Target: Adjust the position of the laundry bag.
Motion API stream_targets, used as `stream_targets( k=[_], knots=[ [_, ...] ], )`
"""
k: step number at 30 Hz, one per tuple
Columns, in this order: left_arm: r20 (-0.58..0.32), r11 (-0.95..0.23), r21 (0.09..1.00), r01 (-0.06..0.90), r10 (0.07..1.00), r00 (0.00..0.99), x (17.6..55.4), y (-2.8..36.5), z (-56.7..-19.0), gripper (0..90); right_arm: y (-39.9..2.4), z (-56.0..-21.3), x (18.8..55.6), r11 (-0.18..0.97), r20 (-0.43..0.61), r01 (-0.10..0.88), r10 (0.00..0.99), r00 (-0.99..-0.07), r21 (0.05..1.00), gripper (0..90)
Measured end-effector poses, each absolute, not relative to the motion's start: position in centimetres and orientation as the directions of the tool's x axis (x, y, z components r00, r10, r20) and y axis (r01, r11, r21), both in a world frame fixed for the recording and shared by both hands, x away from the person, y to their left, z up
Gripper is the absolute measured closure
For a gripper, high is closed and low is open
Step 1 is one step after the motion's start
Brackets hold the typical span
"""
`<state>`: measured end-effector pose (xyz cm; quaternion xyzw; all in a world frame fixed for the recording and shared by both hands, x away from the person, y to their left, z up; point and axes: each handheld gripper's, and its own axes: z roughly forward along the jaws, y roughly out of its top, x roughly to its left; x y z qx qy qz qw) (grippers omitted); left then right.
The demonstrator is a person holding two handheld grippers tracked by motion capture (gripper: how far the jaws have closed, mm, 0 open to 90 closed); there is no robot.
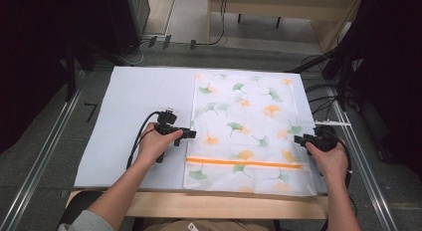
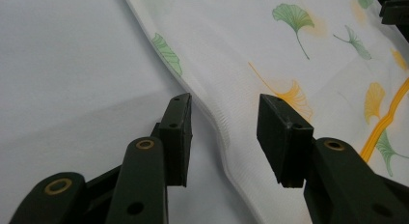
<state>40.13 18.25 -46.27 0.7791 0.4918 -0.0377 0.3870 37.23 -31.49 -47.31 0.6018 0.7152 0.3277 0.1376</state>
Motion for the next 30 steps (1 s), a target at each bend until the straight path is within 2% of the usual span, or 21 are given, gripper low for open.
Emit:
stream_targets(
  k=[5,10,12,14,19,23,27,29,30],
  knots=[
    [-0.441,-0.213,0.567,0.796,0.737,0.512,40.2,17.9,-46.3,60.9,-31.0,-47.4,37.4,0.070,0.204,0.773,0.946,-0.252,0.631,63.1],
    [-0.407,-0.250,0.575,0.779,0.738,0.538,40.1,17.6,-46.4,69.3,-30.6,-47.4,37.5,0.081,0.211,0.778,0.940,-0.267,0.623,77.7],
    [-0.406,-0.253,0.576,0.778,0.737,0.541,40.1,17.6,-46.4,71.6,-30.6,-47.3,37.5,0.085,0.206,0.778,0.941,-0.268,0.623,77.8],
    [-0.409,-0.249,0.575,0.779,0.737,0.538,40.2,17.6,-46.5,73.3,-30.8,-47.3,37.6,0.082,0.192,0.767,0.946,-0.260,0.636,72.9],
    [-0.425,-0.234,0.575,0.784,0.733,0.531,40.3,17.6,-46.5,70.9,-32.0,-47.4,37.8,0.036,0.186,0.757,0.961,-0.206,0.653,59.5],
    [-0.428,-0.228,0.575,0.786,0.735,0.526,40.4,17.4,-46.6,70.7,-32.0,-47.6,38.0,0.045,0.176,0.761,0.962,-0.207,0.647,56.1],
    [-0.418,-0.237,0.577,0.781,0.736,0.532,40.4,17.4,-46.6,72.1,-31.8,-47.7,37.9,0.051,0.177,0.760,0.961,-0.215,0.647,66.8],
    [-0.413,-0.240,0.577,0.780,0.739,0.533,40.4,17.4,-46.6,72.7,-31.8,-47.7,38.0,0.045,0.189,0.764,0.958,-0.216,0.644,68.4],
    [-0.404,-0.242,0.579,0.779,0.744,0.532,40.3,17.3,-46.6,75.3,-31.7,-47.6,38.0,0.056,0.174,0.764,0.960,-0.218,0.643,75.5]
  ],
)
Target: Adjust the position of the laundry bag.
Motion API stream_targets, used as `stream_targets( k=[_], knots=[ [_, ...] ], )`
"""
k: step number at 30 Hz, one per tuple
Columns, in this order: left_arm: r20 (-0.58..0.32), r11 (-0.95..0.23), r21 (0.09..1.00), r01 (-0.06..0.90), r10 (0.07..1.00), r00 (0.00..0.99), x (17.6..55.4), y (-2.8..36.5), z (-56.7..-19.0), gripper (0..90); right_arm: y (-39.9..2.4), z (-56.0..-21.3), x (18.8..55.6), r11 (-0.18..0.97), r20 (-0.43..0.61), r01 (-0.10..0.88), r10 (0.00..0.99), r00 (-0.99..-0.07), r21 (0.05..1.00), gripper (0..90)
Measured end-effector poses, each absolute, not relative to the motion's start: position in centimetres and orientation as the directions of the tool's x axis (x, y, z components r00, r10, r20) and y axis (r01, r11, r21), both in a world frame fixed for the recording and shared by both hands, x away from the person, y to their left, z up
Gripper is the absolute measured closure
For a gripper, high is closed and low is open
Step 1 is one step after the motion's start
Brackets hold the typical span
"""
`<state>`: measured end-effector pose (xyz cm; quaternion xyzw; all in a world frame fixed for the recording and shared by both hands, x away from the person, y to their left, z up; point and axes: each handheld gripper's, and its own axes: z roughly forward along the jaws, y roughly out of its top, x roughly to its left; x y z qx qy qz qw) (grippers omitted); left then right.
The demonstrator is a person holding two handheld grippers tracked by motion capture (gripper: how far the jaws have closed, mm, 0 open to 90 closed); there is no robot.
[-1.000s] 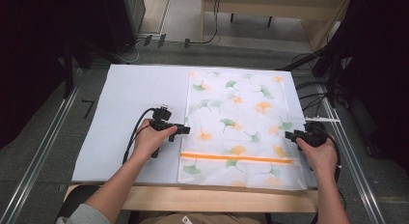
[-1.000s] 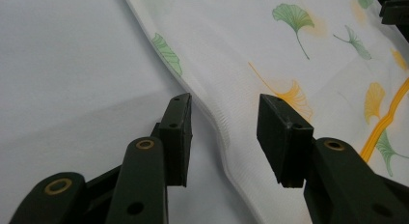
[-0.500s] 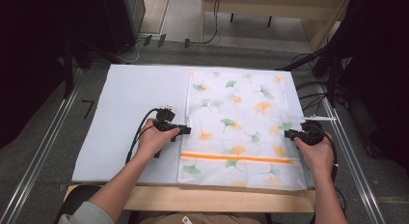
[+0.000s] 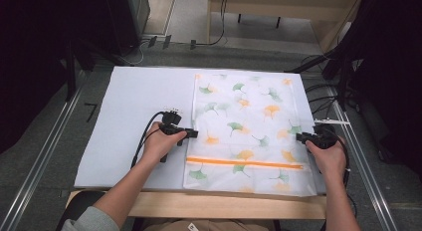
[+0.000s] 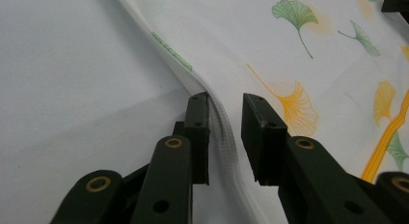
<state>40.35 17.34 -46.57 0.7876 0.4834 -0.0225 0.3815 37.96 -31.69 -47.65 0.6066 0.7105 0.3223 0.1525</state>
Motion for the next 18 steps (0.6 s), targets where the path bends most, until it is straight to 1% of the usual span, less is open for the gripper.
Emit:
stream_targets(
  k=[1,2,3,4,5,8,14,18],
  knots=[
    [-0.400,-0.243,0.581,0.777,0.746,0.532,40.35,17.32,-46.58,76.8,-31.72,-47.66,37.97,0.059,0.174,0.763,0.959,-0.222,0.644,78.8],
    [-0.400,-0.243,0.581,0.777,0.746,0.532,40.35,17.32,-46.58,78.8,-31.72,-47.66,37.97,0.059,0.174,0.763,0.959,-0.222,0.644,78.8],
    [-0.403,-0.241,0.576,0.781,0.748,0.527,40.38,17.31,-46.59,82.2,-31.78,-47.66,38.05,0.056,0.186,0.770,0.957,-0.223,0.636,85.6],
    [-0.402,-0.242,0.572,0.784,0.750,0.525,40.39,17.24,-46.66,85.7,-31.79,-47.66,38.11,0.057,0.186,0.771,0.957,-0.224,0.634,88.4],
    [-0.402,-0.242,0.572,0.784,0.750,0.525,40.39,17.24,-46.66,87.8,-31.79,-47.66,38.11,0.057,0.186,0.771,0.957,-0.224,0.634,88.4],
    [-0.382,-0.262,0.585,0.767,0.745,0.546,40.39,17.16,-46.71,89.8,-31.84,-47.63,38.19,0.059,0.195,0.773,0.953,-0.232,0.631,90.0],
    [-0.374,-0.278,0.601,0.750,0.731,0.571,40.45,17.26,-46.80,90.0,-31.71,-47.37,38.17,0.064,0.185,0.775,0.956,-0.229,0.629,90.0],
    [-0.395,-0.269,0.598,0.755,0.721,0.569,40.51,17.57,-46.59,90.0,-31.86,-47.19,38.06,0.060,0.192,0.772,0.953,-0.232,0.632,90.0]
  ],
)
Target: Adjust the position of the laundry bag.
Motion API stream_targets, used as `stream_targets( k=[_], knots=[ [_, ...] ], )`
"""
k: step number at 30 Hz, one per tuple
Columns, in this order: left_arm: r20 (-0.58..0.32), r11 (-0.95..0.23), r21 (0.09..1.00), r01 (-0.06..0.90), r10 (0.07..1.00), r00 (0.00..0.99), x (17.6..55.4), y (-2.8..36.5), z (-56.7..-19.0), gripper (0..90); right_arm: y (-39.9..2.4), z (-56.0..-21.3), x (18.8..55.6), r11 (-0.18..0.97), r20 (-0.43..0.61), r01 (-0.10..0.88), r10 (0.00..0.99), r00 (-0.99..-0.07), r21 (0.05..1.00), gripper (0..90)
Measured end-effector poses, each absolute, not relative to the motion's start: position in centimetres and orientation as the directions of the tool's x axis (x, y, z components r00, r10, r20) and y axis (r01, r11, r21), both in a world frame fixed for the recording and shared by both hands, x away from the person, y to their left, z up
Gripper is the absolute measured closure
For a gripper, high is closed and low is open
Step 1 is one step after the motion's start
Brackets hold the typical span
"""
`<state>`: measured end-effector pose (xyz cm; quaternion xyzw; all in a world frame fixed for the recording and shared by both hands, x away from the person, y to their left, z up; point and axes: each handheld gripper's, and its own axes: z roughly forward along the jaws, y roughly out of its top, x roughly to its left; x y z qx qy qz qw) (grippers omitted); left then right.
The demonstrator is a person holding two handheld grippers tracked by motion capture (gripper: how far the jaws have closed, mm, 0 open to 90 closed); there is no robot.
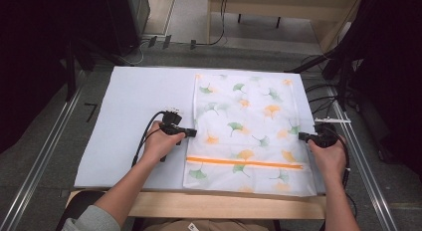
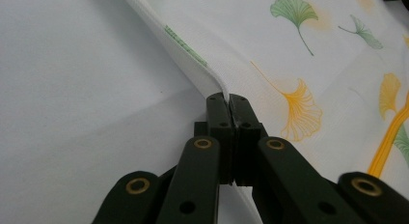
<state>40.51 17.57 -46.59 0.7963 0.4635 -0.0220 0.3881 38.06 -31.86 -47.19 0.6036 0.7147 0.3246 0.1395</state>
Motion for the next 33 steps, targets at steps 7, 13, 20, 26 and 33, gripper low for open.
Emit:
stream_targets(
  k=[7,13,20,26,33],
  knots=[
    [-0.417,-0.250,0.592,0.766,0.718,0.557,40.6,18.0,-46.3,90.0,-31.8,-47.2,38.0,0.058,0.212,0.778,0.947,-0.241,0.626,90.0],
    [-0.417,-0.255,0.588,0.767,0.717,0.558,40.6,18.5,-46.1,90.0,-31.8,-47.1,37.9,0.058,0.226,0.780,0.941,-0.250,0.623,90.0],
    [-0.423,-0.246,0.587,0.771,0.719,0.552,40.6,19.1,-45.9,90.0,-31.3,-47.0,38.0,0.075,0.221,0.779,0.938,-0.268,0.622,90.0],
    [-0.437,-0.234,0.579,0.781,0.719,0.540,40.7,20.1,-45.6,90.0,-30.6,-46.8,38.0,0.075,0.228,0.779,0.934,-0.273,0.623,90.0],
    [-0.445,-0.225,0.565,0.794,0.727,0.523,40.5,21.9,-45.3,90.0,-29.1,-46.5,38.3,0.102,0.236,0.773,0.920,-0.312,0.626,90.0]
  ],
)
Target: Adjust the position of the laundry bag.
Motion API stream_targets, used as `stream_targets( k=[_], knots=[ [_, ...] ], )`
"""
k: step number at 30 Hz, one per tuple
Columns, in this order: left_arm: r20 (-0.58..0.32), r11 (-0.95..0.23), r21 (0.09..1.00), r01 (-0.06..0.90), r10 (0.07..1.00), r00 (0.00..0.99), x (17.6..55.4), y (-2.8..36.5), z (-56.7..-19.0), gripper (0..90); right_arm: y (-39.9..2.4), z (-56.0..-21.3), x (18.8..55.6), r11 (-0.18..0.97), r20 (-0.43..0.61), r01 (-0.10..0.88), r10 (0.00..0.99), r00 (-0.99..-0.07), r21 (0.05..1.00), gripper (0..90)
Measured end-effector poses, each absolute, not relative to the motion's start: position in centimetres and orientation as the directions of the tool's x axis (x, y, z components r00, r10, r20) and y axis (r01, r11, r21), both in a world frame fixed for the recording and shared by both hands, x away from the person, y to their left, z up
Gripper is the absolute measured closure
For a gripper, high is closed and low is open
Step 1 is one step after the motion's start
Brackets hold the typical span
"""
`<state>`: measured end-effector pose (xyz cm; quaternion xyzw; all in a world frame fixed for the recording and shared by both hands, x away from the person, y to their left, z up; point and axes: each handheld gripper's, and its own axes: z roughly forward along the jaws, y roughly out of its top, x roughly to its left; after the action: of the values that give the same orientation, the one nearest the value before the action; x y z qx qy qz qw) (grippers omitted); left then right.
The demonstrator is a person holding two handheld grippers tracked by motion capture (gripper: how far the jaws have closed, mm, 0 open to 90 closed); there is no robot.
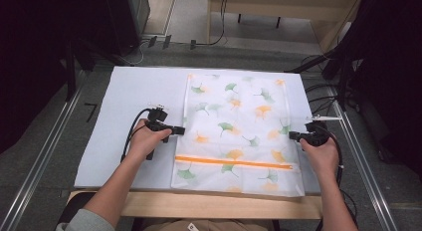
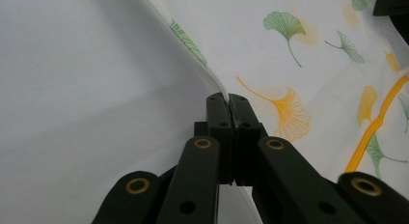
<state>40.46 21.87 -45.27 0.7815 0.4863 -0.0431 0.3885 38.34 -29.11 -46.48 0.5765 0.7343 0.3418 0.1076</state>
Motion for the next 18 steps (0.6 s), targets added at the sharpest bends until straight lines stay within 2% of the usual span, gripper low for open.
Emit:
stream_targets(
  k=[18],
  knots=[
    [-0.443,-0.181,0.566,0.804,0.756,0.482,39.5,26.4,-44.6,89.8,-25.3,-46.2,39.8,0.156,0.250,0.756,0.885,-0.393,0.635,90.0]
  ],
)
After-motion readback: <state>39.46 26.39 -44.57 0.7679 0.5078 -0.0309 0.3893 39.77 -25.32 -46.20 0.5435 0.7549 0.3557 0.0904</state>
